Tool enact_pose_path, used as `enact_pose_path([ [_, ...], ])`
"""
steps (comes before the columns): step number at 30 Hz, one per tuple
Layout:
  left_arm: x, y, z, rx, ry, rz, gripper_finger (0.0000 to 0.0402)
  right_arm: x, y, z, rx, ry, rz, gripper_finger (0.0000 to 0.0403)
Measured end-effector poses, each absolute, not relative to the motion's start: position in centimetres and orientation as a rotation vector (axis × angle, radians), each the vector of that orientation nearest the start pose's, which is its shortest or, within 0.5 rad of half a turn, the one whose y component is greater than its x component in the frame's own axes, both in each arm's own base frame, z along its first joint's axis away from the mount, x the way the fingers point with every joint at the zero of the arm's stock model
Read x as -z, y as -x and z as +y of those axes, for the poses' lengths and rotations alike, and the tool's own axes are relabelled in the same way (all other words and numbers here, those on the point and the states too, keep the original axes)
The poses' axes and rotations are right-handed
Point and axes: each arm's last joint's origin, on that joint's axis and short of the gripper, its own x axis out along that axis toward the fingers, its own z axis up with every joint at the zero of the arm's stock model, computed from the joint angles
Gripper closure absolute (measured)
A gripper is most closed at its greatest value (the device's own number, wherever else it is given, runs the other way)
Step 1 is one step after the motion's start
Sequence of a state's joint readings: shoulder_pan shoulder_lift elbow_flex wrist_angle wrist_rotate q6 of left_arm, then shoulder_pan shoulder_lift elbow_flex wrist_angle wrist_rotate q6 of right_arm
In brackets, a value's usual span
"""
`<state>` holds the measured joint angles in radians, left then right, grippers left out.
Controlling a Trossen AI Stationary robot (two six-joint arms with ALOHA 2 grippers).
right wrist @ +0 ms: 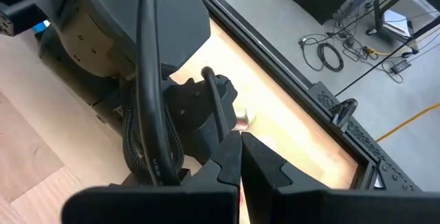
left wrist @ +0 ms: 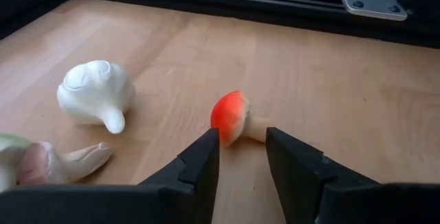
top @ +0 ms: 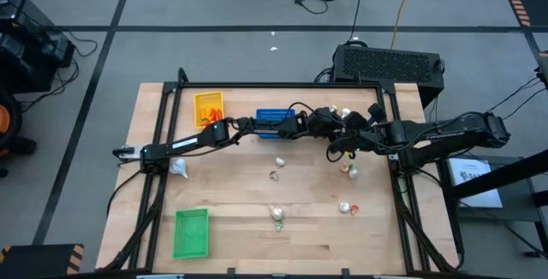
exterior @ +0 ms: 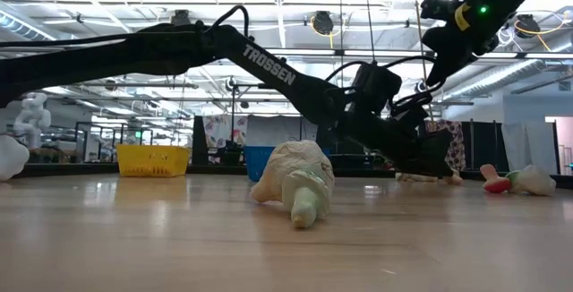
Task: Sort produce into baskets
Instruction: Put the orange mushroom into the blue bin
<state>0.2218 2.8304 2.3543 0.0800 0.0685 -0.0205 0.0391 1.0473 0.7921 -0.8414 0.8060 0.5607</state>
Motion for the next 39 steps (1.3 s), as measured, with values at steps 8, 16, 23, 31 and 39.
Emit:
enact_pose_path([
  [8, -9.03, -59.21, 13.18, -0.155, 0.070, 0.365, 0.0278, -25.11, -18.26, -1.38, 0.930, -0.036, 0.768, 0.0403],
  [16, -9.02, -59.22, 13.15, -0.154, 0.067, 0.366, 0.0313, -25.41, -18.77, -1.36, 0.901, -0.016, 0.734, 0.0403],
  [23, -8.96, -59.20, 13.15, -0.154, 0.067, 0.372, 0.0339, -25.42, -18.78, -1.36, 0.899, -0.009, 0.736, 0.0403],
  [31, -8.89, -59.18, 13.16, -0.153, 0.069, 0.376, 0.0374, -25.42, -18.78, -1.36, 0.904, -0.021, 0.730, 0.0403],
  [39, -8.88, -59.18, 13.16, -0.151, 0.069, 0.377, 0.0397, -25.41, -18.78, -1.36, 0.907, -0.029, 0.726, 0.0403],
])
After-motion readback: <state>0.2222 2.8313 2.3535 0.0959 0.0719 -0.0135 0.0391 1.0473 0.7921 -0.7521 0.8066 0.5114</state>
